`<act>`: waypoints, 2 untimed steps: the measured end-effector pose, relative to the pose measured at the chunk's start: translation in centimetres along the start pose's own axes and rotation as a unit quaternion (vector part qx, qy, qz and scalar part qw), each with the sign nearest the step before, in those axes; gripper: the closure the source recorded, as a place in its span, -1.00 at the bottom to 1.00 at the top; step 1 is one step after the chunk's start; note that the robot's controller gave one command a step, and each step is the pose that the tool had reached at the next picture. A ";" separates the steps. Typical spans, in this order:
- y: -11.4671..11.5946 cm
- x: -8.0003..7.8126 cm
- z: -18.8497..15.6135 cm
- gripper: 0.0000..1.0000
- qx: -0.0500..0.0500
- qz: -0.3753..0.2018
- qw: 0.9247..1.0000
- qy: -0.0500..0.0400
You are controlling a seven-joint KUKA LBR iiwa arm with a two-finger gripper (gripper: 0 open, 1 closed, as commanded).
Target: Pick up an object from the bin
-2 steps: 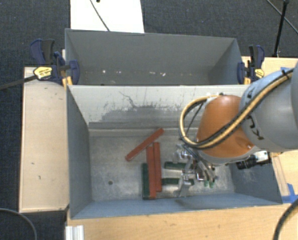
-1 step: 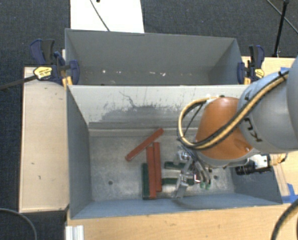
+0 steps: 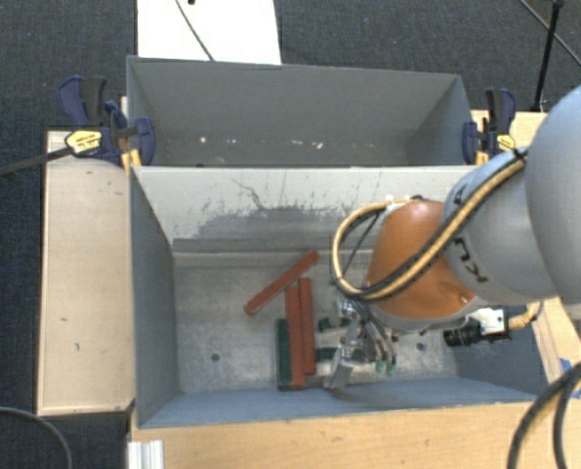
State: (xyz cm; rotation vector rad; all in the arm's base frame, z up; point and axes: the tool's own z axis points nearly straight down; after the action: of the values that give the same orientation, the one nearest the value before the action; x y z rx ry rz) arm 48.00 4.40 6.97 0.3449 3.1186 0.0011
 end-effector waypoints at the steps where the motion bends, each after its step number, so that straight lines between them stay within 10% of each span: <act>1: 0.0 -0.1 -0.1 -1.00 0.000 -0.001 1.000 0.000; 2: 0.1 -0.5 -0.4 1.00 -0.001 -0.001 1.000 -0.006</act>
Offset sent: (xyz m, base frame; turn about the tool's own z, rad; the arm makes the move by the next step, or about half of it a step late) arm 0.0000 0.0000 0.0000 0.0000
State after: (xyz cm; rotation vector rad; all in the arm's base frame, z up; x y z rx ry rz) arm 48.47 4.36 7.36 0.3400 3.1067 0.0032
